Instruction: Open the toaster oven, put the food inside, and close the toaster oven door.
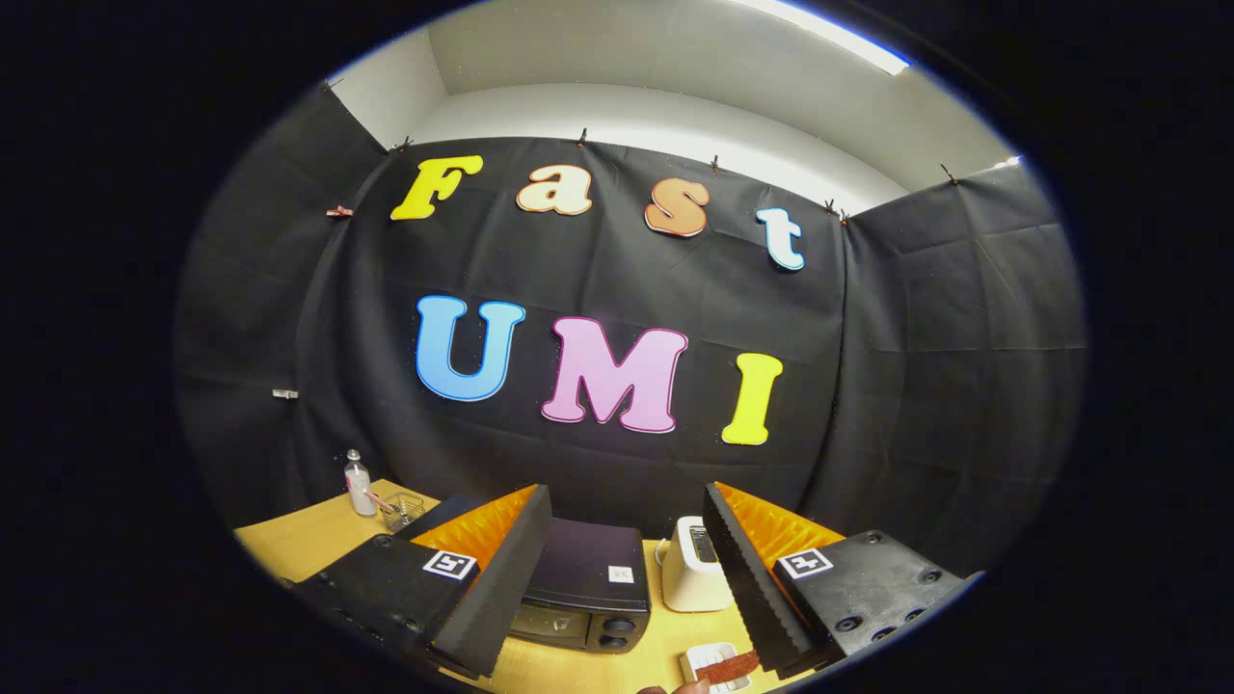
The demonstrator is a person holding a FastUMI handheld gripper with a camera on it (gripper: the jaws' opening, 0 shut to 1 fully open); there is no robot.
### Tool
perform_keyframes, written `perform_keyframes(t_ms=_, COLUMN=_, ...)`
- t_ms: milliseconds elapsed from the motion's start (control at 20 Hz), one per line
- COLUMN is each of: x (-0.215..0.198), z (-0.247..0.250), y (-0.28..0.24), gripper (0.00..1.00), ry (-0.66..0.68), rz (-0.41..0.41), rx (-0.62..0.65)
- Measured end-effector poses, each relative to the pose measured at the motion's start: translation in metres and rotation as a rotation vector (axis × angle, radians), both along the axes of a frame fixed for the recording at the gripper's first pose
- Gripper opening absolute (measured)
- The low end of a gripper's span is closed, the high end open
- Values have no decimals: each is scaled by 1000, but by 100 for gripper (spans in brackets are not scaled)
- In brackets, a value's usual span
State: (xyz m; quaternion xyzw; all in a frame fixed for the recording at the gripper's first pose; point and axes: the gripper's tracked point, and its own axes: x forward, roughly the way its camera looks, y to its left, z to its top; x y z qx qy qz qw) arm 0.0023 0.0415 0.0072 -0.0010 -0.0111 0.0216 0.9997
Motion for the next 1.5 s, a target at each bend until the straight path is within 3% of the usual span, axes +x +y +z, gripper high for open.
perform_keyframes(t_ms=250, x=20, z=-18, y=60, gripper=97, ry=3, rz=36, rx=8)
perform_keyframes(t_ms=650, x=50, z=-116, y=142, gripper=97, ry=166, rz=79, rx=25)
perform_keyframes(t_ms=1000, x=57, z=-204, y=158, gripper=98, ry=334, rz=56, rx=-16)
perform_keyframes(t_ms=1250, x=54, z=-211, y=156, gripper=98, ry=339, rz=41, rx=-30)
perform_keyframes(t_ms=1450, x=46, z=-217, y=154, gripper=98, ry=380, rz=3, rx=141)
perform_keyframes(t_ms=1500, x=47, z=-218, y=149, gripper=99, ry=391, rz=1, rx=121)
